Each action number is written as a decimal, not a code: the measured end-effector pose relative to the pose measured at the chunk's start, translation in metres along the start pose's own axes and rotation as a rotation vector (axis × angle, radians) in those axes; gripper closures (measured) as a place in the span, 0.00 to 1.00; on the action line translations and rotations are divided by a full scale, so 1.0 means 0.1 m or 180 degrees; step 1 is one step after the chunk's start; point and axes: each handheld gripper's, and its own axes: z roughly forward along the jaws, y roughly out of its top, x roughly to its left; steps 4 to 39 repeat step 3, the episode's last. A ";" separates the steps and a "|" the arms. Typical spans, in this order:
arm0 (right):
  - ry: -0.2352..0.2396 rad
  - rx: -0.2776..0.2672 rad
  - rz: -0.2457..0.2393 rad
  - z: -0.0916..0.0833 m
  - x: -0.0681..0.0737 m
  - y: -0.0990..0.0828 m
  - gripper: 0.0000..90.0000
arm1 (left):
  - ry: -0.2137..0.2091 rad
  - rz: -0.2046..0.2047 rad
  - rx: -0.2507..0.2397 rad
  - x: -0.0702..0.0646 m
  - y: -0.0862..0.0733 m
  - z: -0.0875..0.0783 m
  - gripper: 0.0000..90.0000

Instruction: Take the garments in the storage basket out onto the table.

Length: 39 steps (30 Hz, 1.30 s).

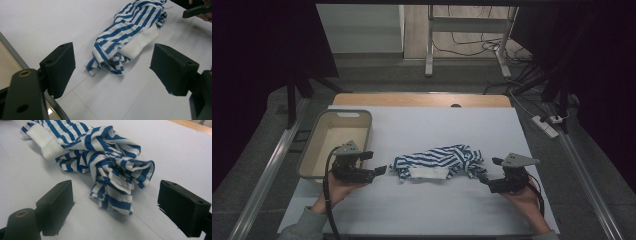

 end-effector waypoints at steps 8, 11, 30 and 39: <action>0.0019 -0.0015 -0.0023 -0.01 0.02 0.01 0.14 | 0.0014 -0.0005 0.0022 0.00 0.00 0.00 0.22; 0.0019 -0.0015 -0.0023 -0.01 0.02 0.01 0.14 | 0.0014 -0.0005 0.0022 0.00 0.00 0.00 0.22; 0.0019 -0.0015 -0.0023 -0.01 0.02 0.01 0.14 | 0.0014 -0.0005 0.0022 0.00 0.00 0.00 0.22; 0.0019 -0.0015 -0.0023 -0.01 0.02 0.01 0.14 | 0.0014 -0.0005 0.0022 0.00 0.00 0.00 0.22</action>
